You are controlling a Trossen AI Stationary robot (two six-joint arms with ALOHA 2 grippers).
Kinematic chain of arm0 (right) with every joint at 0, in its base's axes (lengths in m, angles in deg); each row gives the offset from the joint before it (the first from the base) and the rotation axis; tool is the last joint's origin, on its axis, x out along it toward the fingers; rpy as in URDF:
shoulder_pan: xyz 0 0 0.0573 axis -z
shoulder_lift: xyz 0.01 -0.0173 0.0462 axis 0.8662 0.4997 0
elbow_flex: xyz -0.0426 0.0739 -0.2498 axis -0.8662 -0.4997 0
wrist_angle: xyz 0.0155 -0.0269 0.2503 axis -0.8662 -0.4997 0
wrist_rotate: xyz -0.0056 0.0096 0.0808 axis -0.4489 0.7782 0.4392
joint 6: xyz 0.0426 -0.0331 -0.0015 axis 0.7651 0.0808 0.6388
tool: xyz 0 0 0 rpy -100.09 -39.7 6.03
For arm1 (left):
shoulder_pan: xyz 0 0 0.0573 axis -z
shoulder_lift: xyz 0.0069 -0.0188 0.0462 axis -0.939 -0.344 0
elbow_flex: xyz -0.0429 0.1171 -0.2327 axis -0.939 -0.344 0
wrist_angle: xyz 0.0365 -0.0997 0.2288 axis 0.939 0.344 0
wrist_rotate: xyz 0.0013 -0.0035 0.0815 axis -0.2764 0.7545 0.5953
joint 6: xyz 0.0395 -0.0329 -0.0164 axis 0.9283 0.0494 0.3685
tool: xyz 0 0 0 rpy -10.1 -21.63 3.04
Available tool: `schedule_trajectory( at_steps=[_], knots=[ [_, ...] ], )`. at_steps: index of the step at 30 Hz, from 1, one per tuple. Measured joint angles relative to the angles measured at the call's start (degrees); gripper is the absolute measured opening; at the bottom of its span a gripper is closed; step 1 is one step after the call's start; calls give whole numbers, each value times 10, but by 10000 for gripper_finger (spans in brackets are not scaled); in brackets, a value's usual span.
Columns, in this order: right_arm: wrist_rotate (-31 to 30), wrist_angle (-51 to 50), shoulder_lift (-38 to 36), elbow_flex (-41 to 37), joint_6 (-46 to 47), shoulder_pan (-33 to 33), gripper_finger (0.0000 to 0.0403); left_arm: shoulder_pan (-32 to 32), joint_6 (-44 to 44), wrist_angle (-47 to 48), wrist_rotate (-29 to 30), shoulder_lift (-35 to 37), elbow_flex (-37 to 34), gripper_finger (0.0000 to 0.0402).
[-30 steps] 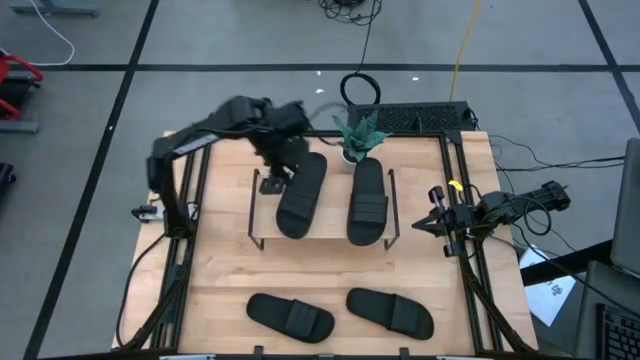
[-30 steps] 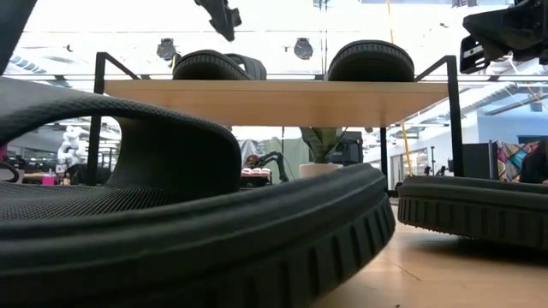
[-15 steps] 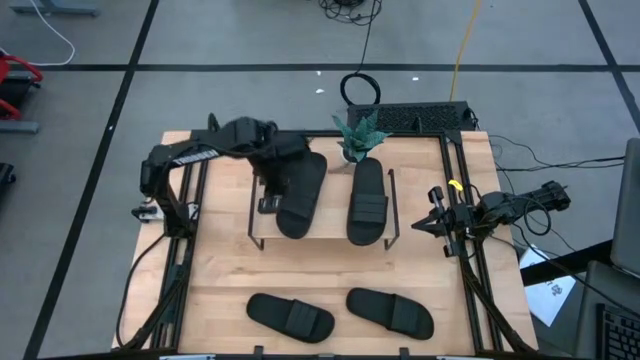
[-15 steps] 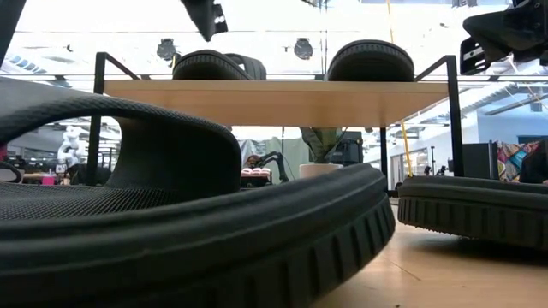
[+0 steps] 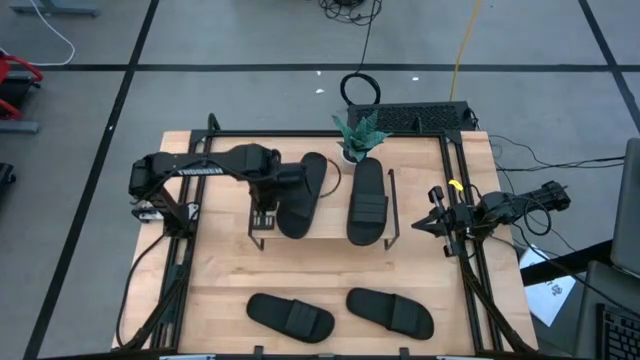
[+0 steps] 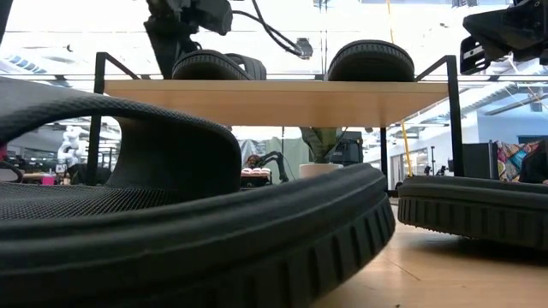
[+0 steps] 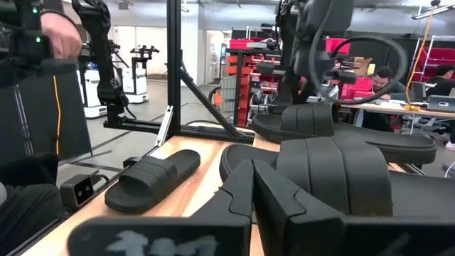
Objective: Pick and place slides into the shelf
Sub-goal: Put the left black slipper on the shelf, then adjust the shelf
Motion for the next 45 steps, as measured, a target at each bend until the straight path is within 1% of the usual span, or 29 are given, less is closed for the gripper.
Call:
schedule_trajectory(
  at_steps=[4,10,19,22,31,35,38,43,45],
  knots=[
    [0,0,0,0,0,0,0,7,1,-18,12,0,-28,1],
    [0,1,0,0,-1,0,0,15,-5,-34,12,1,-33,1],
    [0,1,0,0,-2,0,0,32,12,-72,-23,1,-32,2],
    [0,0,0,0,-2,0,0,37,22,-90,-44,1,-33,1],
    [0,0,0,0,-1,0,0,43,22,-89,-44,1,-33,2],
    [0,-2,0,0,0,0,0,49,-5,-65,-31,1,-31,1],
    [0,-10,0,0,0,0,0,52,-21,-51,-9,1,-24,1],
    [0,-8,0,0,0,0,0,73,-9,-60,2,37,-12,0],
    [0,-8,1,0,0,0,0,87,-16,-59,34,60,-11,0]
  ],
)
